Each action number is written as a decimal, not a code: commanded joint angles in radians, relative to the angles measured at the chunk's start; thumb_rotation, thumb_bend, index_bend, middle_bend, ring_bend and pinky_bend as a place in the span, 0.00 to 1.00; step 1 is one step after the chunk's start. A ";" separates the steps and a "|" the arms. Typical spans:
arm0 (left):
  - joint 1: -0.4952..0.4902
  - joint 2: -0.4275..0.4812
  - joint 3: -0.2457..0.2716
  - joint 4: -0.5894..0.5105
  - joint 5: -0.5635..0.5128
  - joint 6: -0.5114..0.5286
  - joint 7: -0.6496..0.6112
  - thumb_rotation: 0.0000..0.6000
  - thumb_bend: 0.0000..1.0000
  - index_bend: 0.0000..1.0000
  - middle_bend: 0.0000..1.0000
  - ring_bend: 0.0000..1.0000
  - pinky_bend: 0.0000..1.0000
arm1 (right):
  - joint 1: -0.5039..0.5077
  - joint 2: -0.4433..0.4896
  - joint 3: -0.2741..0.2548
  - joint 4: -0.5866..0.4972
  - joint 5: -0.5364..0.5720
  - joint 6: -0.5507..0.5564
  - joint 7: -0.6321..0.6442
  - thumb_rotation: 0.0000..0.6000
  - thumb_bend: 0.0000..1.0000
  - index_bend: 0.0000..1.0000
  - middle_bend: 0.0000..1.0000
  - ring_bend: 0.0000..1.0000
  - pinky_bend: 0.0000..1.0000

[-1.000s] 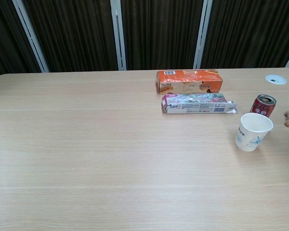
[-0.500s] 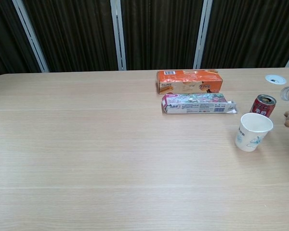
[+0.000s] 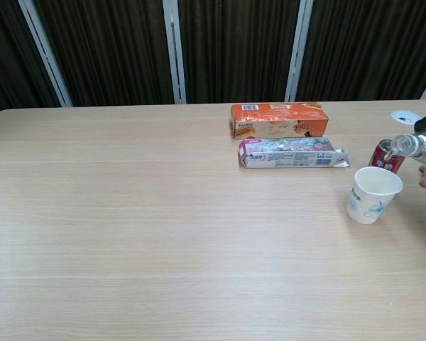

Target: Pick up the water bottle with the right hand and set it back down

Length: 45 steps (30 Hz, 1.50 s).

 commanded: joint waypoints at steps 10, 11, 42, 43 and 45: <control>-0.002 -0.002 -0.001 0.002 -0.004 -0.005 0.003 1.00 0.00 0.00 0.00 0.00 0.00 | 0.010 -0.007 -0.001 0.030 0.016 -0.014 -0.038 1.00 0.63 0.50 0.56 0.48 0.45; -0.002 -0.002 -0.001 0.002 -0.004 -0.005 0.004 1.00 0.00 0.00 0.00 0.00 0.00 | 0.010 -0.008 0.000 0.030 0.020 -0.016 -0.034 1.00 0.63 0.50 0.56 0.48 0.45; -0.003 -0.004 -0.001 0.003 -0.006 -0.006 0.007 1.00 0.00 0.00 0.00 0.00 0.00 | 0.015 -0.019 0.003 0.060 0.036 -0.007 -0.063 1.00 0.64 0.50 0.56 0.49 0.45; -0.003 -0.004 -0.001 0.003 -0.006 -0.006 0.006 1.00 0.00 0.00 0.00 0.00 0.00 | 0.015 -0.020 0.003 0.061 0.037 -0.007 -0.064 1.00 0.64 0.50 0.56 0.49 0.45; -0.003 -0.003 -0.001 0.002 -0.006 -0.006 0.006 1.00 0.00 0.00 0.00 0.00 0.00 | 0.015 -0.020 0.004 0.062 0.039 -0.007 -0.065 1.00 0.64 0.50 0.56 0.49 0.45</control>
